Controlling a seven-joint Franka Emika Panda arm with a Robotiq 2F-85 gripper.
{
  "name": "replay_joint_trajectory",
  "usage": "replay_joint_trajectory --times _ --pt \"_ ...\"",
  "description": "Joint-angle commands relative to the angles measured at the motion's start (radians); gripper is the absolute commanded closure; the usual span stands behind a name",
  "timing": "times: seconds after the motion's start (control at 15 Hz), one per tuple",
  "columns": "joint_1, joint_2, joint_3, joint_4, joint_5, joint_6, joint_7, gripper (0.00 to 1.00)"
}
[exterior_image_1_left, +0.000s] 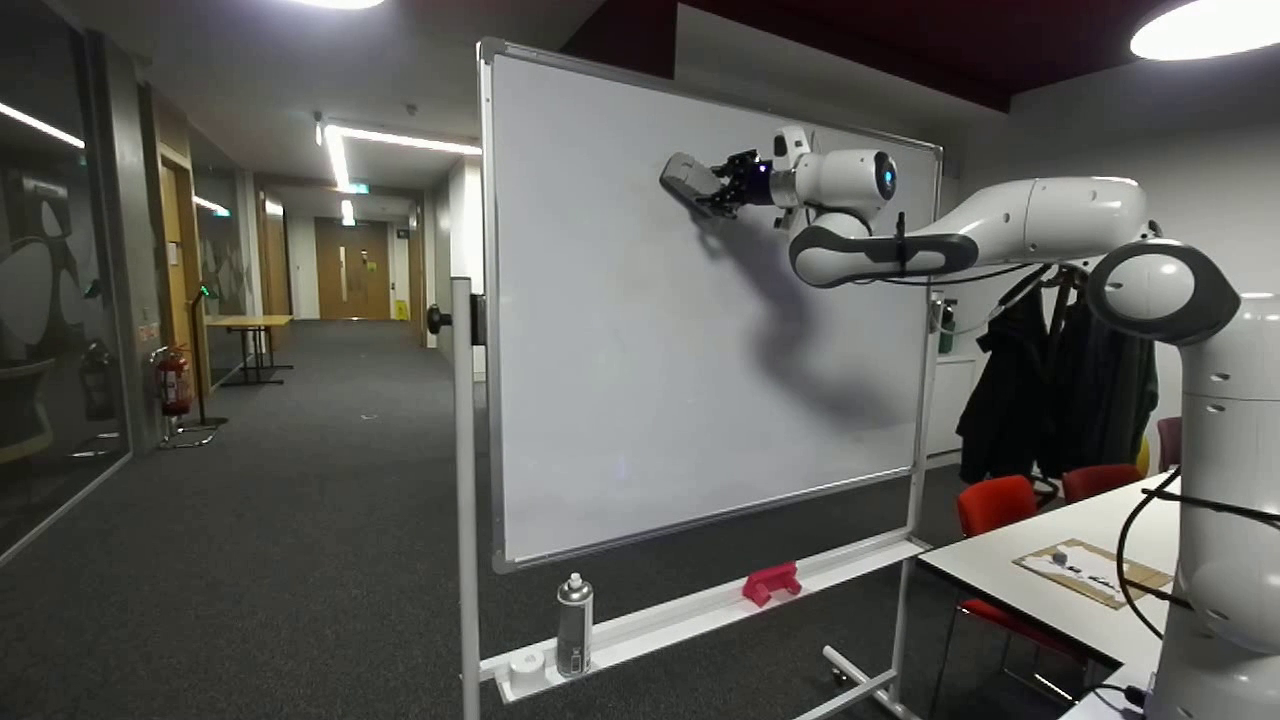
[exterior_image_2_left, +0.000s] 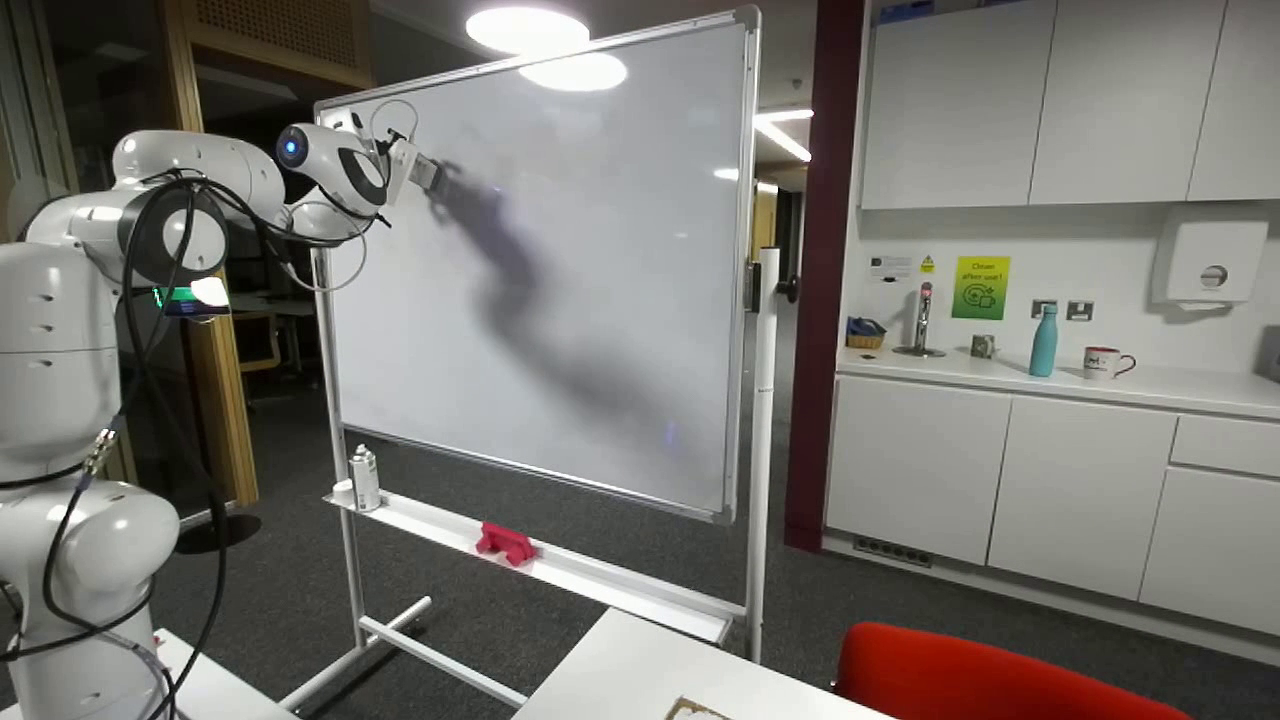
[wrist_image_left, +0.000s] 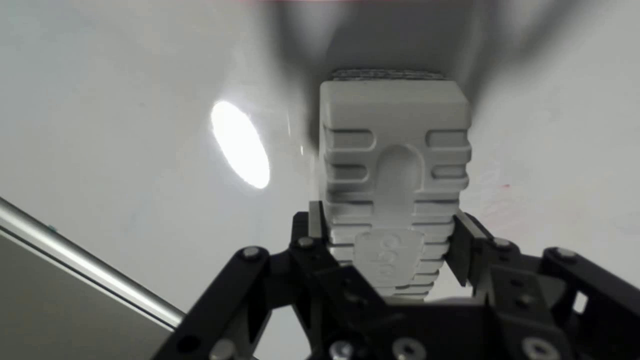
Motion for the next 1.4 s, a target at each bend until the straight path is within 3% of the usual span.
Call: replay_joint_trajectory --times 0.0,0.6,1.33 --pt "0.048 0.066 -0.049 0.122 -0.087 -0.04 0.05 0.66" --pt "0.15 0.186 -0.135 0.252 -0.18 -0.043 0.154 0.66" --pt "0.267 0.214 -0.216 0.168 -0.276 -0.032 0.201 0.66"
